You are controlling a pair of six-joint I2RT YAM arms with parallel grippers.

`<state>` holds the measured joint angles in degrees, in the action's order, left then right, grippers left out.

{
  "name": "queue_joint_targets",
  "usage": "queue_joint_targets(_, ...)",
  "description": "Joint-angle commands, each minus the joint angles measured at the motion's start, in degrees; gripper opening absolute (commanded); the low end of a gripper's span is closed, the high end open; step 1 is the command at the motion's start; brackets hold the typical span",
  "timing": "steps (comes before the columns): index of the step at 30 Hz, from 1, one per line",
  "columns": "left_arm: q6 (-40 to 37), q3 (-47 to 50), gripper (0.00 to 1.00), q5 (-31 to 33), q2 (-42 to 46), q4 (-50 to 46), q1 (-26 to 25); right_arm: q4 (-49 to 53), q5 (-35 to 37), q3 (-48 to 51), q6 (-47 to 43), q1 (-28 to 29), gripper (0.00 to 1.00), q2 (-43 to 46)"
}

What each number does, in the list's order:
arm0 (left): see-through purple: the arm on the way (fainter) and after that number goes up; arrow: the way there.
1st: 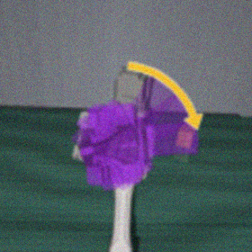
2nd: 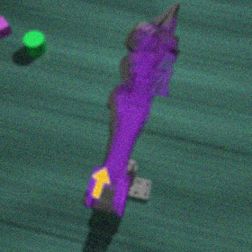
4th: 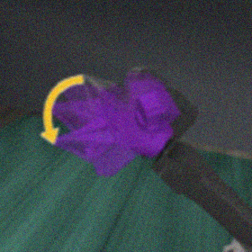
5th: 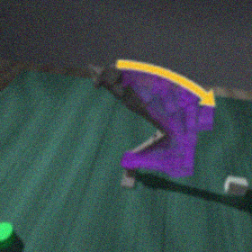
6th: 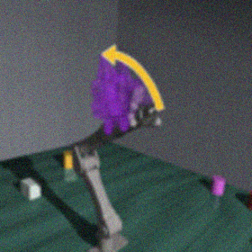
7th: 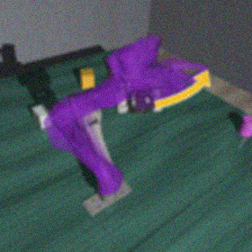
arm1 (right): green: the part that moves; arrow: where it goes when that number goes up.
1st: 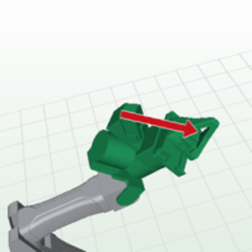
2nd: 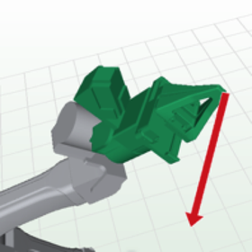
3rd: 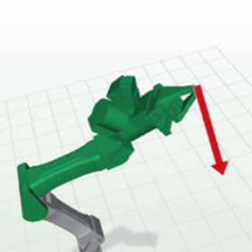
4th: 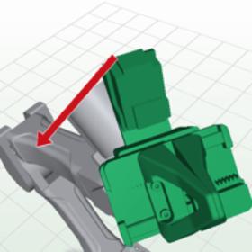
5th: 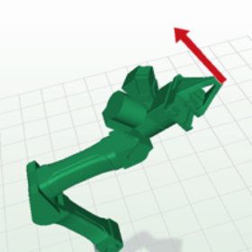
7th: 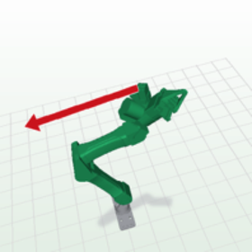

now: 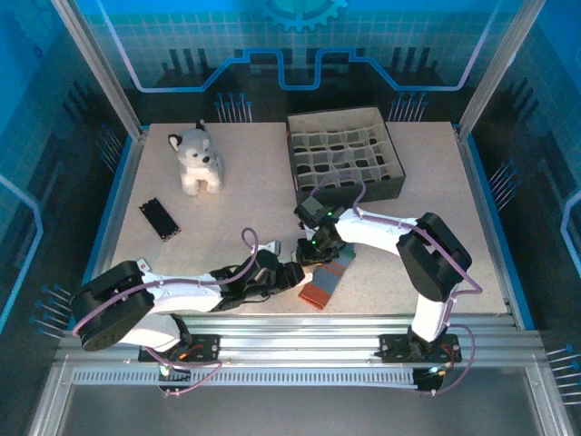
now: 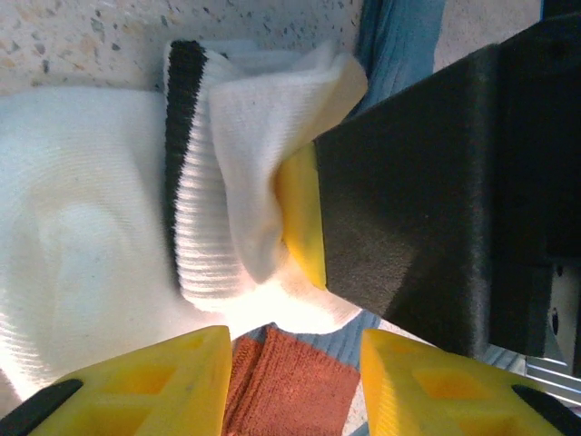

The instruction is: Roll the socks

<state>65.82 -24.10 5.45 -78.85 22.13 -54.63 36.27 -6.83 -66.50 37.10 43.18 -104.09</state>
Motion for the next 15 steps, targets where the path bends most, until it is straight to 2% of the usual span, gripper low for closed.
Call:
queue_joint_targets(1, -2.9, -2.2, 0.42, 4.6, -1.7, 3.8, -1.2, 4.7, 0.4, 0.5, 1.5, 1.4, 0.35, -2.8)
queue_joint_targets(5, -2.2, -0.1, 0.41, 6.4, -5.2, 14.5, -2.7, 3.2, -0.7, 1.2, 2.9, 0.7, 0.36, -2.2)
queue_joint_targets(7, -1.7, 0.8, 0.41, 7.6, -5.2, 16.8, -3.6, 2.8, -0.6, 1.6, 3.3, 0.6, 0.36, -1.6)
queue_joint_targets(10, -2.5, 1.0, 0.42, 10.7, -2.7, 12.0, -5.3, 1.5, -0.8, 3.2, 4.2, 0.2, 0.36, -0.7)
queue_joint_targets(13, -6.6, 1.3, 0.42, 12.9, 0.1, 8.8, -6.7, -0.1, -1.1, 5.3, 5.3, -0.4, 0.36, 0.6)
queue_joint_targets(15, -10.1, -0.1, 0.43, 14.2, 3.1, 1.7, -7.1, -1.2, -0.9, 6.5, 5.9, -0.8, 0.36, 1.7)
